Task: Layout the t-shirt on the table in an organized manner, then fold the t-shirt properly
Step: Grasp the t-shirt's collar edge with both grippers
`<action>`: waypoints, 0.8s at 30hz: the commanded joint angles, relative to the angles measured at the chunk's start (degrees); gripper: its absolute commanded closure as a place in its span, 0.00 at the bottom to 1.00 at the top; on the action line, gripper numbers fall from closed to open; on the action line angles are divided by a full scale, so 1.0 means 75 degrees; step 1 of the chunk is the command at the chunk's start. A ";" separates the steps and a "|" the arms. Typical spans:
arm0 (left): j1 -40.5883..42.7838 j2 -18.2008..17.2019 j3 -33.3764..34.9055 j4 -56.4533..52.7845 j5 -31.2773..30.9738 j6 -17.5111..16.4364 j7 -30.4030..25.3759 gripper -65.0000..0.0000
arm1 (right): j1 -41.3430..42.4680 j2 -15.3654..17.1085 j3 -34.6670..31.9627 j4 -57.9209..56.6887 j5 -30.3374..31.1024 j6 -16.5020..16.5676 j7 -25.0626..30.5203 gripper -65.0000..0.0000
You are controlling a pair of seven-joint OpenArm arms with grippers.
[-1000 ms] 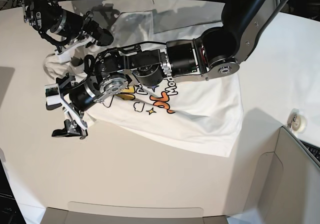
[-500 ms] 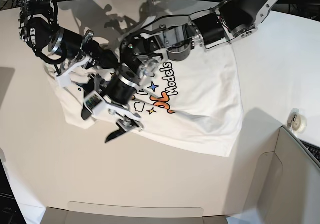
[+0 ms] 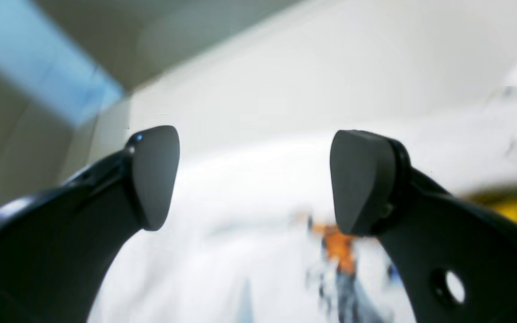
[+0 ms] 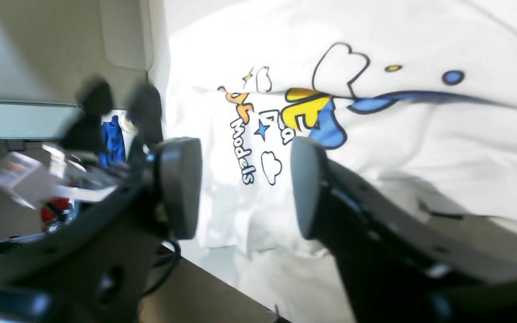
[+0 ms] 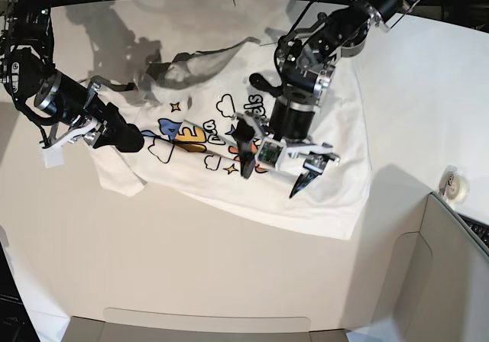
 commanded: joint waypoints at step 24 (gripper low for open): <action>0.3323 -0.1143 -0.2182 0.1811 -0.3767 -0.2430 -0.0580 0.96 | -0.0427 -0.0375 -0.2155 0.0097 -0.0479 -0.0095 -0.0607 1.00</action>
